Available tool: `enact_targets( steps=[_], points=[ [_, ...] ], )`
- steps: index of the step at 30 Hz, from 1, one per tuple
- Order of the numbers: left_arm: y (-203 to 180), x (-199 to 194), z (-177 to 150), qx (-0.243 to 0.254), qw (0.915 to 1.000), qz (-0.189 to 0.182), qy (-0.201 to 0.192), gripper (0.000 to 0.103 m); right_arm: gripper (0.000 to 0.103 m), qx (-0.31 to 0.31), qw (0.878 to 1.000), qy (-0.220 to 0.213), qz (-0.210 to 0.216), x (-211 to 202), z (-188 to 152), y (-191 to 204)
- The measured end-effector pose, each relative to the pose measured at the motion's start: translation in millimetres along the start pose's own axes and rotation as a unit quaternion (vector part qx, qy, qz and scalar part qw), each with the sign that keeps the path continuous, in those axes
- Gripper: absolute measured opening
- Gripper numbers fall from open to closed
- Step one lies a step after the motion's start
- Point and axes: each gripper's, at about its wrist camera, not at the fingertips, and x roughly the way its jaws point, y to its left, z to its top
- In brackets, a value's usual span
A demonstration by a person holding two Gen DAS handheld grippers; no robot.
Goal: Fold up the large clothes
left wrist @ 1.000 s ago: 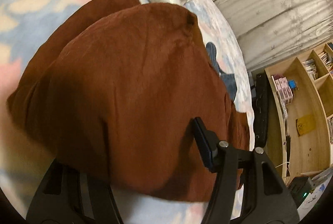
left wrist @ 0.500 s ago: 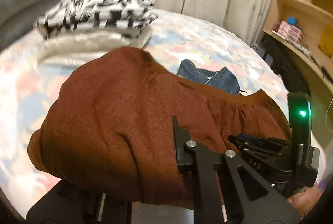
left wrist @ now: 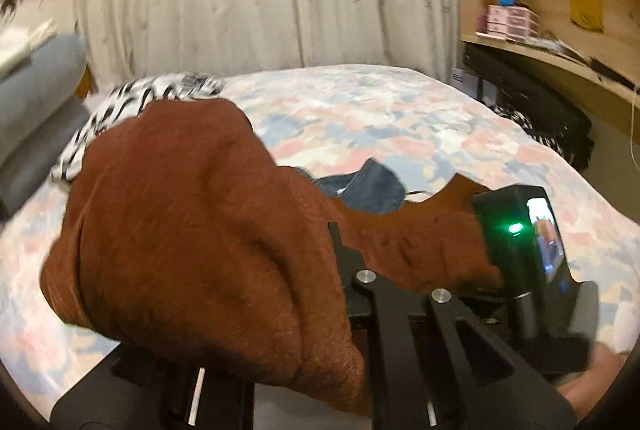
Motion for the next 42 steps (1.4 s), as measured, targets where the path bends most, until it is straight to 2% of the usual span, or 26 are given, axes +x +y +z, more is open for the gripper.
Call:
enact_targets(
  steps=[3, 7, 12, 15, 17, 19, 21, 23, 26, 29, 31, 34, 38, 42],
  points=[
    [-28, -2, 10, 0.021, 0.9997, -0.011, -0.004, 0.01, 0.025, 0.024, 0.999, -0.022, 0.007, -40, -9, -27],
    [-85, 0, 17, 0.054, 0.9978, -0.036, -0.011, 0.01, 0.025, 0.064, 0.993, -0.089, -0.044, -107, -20, -84],
    [-163, 11, 10, 0.094, 0.9919, -0.085, -0.002, 0.009, 0.024, 0.129, 0.973, -0.149, -0.118, -170, -42, -157],
    [-219, 35, -15, 0.148, 0.9827, -0.104, 0.04, 0.01, 0.024, 0.157, 0.965, -0.153, -0.146, -183, -57, -190],
    [-257, 56, -46, 0.205, 0.9714, -0.091, 0.078, 0.012, 0.024, 0.172, 0.963, -0.142, -0.154, -181, -67, -204],
    [-274, 62, -64, 0.238, 0.9646, -0.071, 0.087, 0.013, 0.024, 0.185, 0.963, -0.128, -0.15, -178, -79, -215],
    [-277, 58, -67, 0.246, 0.9638, -0.068, 0.077, 0.021, 0.024, 0.188, 0.964, -0.125, -0.143, -178, -89, -219],
    [-273, 56, -62, 0.229, 0.9648, -0.095, 0.086, 0.043, 0.024, 0.184, 0.964, -0.132, -0.14, -180, -92, -217],
    [-260, 52, -50, 0.193, 0.9665, -0.128, 0.11, 0.054, 0.029, 0.179, 0.963, -0.146, -0.14, -188, -95, -218],
    [-246, 42, -34, 0.169, 0.9668, -0.149, 0.12, 0.06, 0.038, 0.167, 0.961, -0.164, -0.148, -197, -93, -215],
    [-236, 36, -21, 0.152, 0.9678, -0.157, 0.125, 0.064, 0.038, 0.159, 0.96, -0.171, -0.151, -206, -92, -210],
    [-218, 22, -13, 0.125, 0.9676, -0.173, 0.134, 0.064, 0.038, 0.148, 0.96, -0.18, -0.154, -218, -92, -197],
    [-198, 0, -1, 0.103, 0.9697, -0.174, 0.137, 0.064, 0.038, 0.132, 0.96, -0.189, -0.158, -233, -91, -177],
    [-168, -17, 8, 0.072, 0.9754, -0.162, 0.132, 0.064, 0.038, 0.115, 0.962, -0.19, -0.158, -246, -93, -156]
  ],
)
